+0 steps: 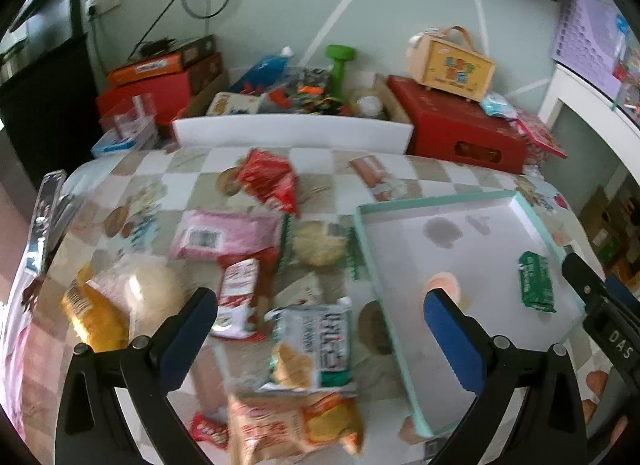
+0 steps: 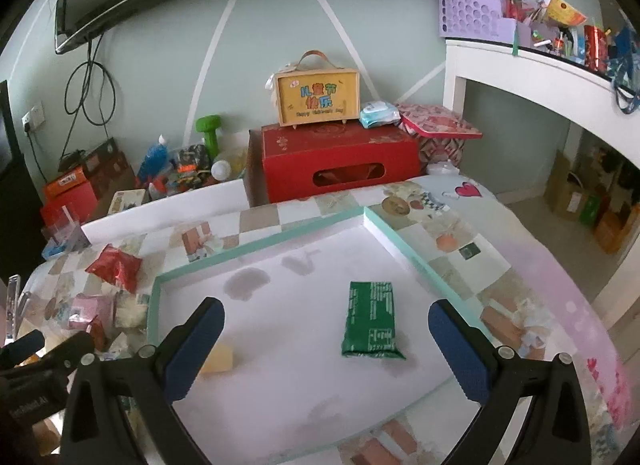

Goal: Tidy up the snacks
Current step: 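Withdraw both open grippers from the tray back toward the snack pile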

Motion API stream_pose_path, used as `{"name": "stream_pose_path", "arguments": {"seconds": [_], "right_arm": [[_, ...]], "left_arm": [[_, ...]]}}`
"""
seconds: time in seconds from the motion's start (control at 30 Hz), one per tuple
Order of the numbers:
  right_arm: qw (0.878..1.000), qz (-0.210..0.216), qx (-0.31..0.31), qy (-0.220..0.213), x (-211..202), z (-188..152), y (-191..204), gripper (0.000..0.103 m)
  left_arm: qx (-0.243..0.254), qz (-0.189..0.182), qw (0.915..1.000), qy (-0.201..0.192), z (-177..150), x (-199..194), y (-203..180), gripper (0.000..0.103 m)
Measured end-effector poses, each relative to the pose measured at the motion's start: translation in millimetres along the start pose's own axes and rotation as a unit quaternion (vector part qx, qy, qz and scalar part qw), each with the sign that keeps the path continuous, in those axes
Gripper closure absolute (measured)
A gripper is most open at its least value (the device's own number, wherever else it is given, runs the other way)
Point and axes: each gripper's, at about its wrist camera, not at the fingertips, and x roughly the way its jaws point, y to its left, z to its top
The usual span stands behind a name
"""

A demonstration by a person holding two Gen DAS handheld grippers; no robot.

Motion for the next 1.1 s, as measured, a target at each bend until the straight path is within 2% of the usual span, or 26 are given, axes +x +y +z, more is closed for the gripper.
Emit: {"name": "stream_pose_path", "arguments": {"seconds": [0.2, 0.57, 0.83, 1.0, 1.1], "right_arm": [[0.999, 0.007, -0.030, 0.036, 2, -13, 15, 0.000], [0.995, 0.071, -0.053, 0.055, -14, -28, 57, 0.000], [0.985, 0.128, -0.075, 0.089, -18, -46, 96, 0.000], [0.977, 0.151, -0.106, 0.104, -20, -62, 121, 0.000], [0.974, 0.153, -0.126, 0.110, -22, -72, 134, 0.000]], "left_arm": [[-0.020, 0.031, 0.9993, 0.003, -8, -10, 27, 0.000], [-0.088, 0.076, 0.9930, 0.020, -24, -27, 86, 0.000], [-0.142, 0.081, 0.9853, 0.050, -40, -27, 123, 0.000], [-0.184, 0.070, 0.9786, 0.059, -50, -29, 142, 0.000], [-0.186, 0.066, 0.9779, 0.068, -55, -26, 144, 0.000]]}}
